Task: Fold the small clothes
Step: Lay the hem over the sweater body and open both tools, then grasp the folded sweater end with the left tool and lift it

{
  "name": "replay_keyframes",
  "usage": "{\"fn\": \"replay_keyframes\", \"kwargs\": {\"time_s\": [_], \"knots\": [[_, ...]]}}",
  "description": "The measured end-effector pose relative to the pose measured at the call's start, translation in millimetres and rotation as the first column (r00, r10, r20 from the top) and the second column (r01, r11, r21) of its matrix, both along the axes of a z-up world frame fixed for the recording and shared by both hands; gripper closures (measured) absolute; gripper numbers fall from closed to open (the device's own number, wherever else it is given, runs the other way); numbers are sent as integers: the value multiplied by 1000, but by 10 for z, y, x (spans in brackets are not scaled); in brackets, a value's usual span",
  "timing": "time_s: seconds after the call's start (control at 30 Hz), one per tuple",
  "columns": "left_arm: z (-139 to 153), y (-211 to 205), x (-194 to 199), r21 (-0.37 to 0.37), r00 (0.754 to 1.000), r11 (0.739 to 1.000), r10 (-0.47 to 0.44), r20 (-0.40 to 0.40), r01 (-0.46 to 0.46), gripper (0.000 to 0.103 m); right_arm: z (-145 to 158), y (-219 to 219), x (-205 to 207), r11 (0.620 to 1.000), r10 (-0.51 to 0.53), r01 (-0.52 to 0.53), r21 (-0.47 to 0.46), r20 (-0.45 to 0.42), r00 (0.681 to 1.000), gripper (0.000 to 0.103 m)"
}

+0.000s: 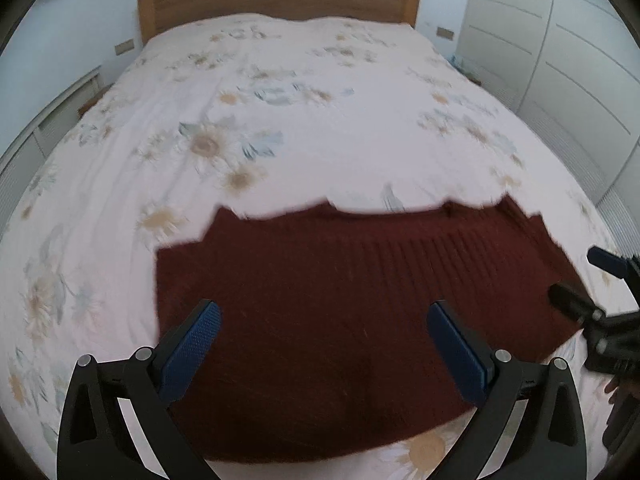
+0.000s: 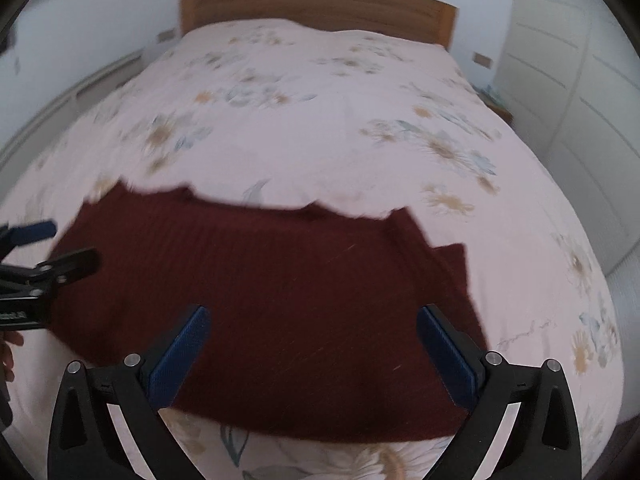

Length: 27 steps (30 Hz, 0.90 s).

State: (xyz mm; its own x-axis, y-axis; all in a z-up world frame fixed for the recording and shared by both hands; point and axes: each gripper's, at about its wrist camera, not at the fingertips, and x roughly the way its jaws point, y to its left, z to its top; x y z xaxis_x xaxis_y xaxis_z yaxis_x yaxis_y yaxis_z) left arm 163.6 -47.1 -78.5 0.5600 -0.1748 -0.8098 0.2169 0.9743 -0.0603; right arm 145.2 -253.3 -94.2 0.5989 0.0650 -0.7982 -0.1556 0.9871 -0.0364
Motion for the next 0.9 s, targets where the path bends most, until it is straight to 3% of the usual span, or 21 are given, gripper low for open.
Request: {"fn": "replay_keyframes", "kwargs": {"time_s": [0.17, 0.3, 0.6, 0.9], "knots": [[-403, -65, -92, 45, 999, 999, -8, -53, 11, 1, -429, 139, -71, 1000, 25, -25, -13, -66, 998, 0], [-672, 30, -110, 87, 994, 996, 18, -104, -9, 1, -655, -34, -73, 1000, -19, 19, 2, -95, 995, 0], [-734, 423, -137, 94, 995, 994, 64, -80, -56, 1, -689, -693, -62, 989, -133, 138, 49, -103, 986, 0], [-818, 504, -155, 78, 994, 995, 70, -81, -63, 1, -732, -800, -93, 985, -160, 166, 53, -105, 981, 0]]}}
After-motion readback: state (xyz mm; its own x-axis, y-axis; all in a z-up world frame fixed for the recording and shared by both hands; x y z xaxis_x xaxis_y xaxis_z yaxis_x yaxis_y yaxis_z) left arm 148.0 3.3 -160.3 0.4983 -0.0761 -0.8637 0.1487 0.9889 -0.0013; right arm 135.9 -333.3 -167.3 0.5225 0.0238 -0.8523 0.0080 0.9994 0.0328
